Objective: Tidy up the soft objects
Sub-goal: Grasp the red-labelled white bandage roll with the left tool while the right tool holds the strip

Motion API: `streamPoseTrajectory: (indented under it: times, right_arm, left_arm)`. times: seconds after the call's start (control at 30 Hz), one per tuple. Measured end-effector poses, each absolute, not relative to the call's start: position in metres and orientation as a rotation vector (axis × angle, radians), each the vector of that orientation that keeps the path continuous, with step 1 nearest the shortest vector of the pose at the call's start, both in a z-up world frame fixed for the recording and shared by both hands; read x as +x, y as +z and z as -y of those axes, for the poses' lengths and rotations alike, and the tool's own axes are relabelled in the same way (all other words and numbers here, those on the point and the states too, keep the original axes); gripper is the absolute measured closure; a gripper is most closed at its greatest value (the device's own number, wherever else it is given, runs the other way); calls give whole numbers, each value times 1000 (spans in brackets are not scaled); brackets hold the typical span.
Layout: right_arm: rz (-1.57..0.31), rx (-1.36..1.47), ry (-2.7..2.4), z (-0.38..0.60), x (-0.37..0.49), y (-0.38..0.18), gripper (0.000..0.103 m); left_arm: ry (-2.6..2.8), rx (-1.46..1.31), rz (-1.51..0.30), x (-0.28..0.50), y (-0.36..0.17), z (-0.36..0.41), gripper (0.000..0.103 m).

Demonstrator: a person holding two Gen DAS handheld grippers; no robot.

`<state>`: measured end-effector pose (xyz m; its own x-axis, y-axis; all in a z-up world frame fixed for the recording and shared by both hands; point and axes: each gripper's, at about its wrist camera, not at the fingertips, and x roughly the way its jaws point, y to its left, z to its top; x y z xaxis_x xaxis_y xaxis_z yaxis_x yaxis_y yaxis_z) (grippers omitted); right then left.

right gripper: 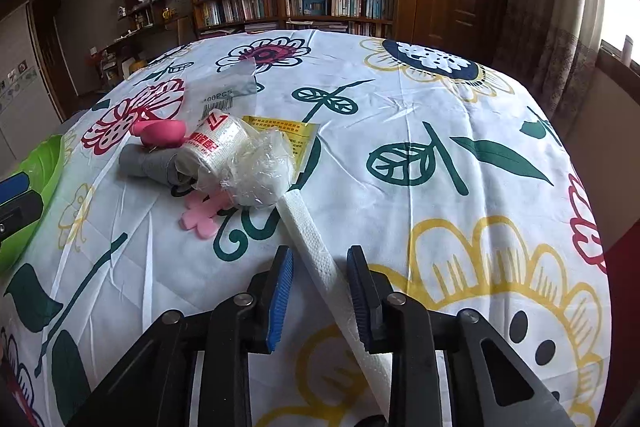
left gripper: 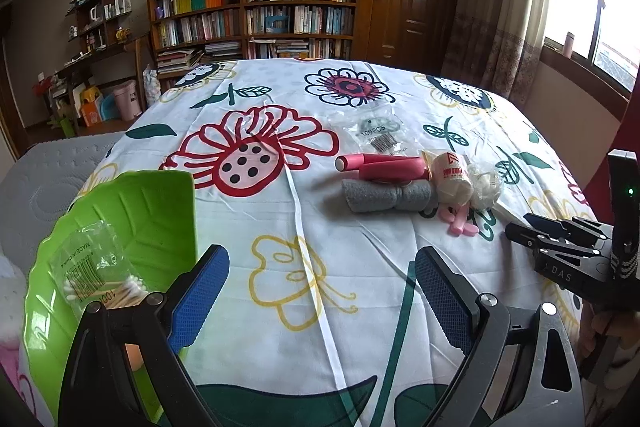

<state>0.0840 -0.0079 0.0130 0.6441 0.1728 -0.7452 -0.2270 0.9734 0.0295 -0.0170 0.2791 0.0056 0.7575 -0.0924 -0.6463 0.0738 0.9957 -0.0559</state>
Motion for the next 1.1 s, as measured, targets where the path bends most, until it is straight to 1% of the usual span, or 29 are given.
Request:
streamPoseTrajectory:
  times: [0.07, 0.17, 0.57, 0.77, 0.83, 0.97, 1.03, 1.1]
  right_arm:
    - [-844, -33, 222, 15, 84, 13, 86]
    - [-839, 16, 214, 24, 80, 15, 91]
    - [-753, 180, 192, 46, 61, 29, 92]
    - [-759, 214, 193, 50, 63, 21, 92]
    - [-757, 226, 195, 52, 63, 20, 92]
    - [-752, 243, 200, 54, 62, 19, 92]
    - [-754, 248, 204, 54, 62, 18, 92]
    - [-754, 253, 208, 55, 62, 18, 92]
  left_arm:
    - [-98, -23, -708, -14, 7, -276, 8]
    - [-114, -5, -708, -10, 9, -268, 8]
    - [-197, 99, -705, 24, 11, -221, 9]
    - [-255, 88, -728, 48, 10, -200, 17]
    - [-266, 90, -730, 55, 9, -193, 21]
    - [-300, 85, -736, 67, 7, -180, 26]
    - [-311, 88, -738, 74, 5, -174, 30]
    - [-314, 96, -739, 80, 3, -170, 31]
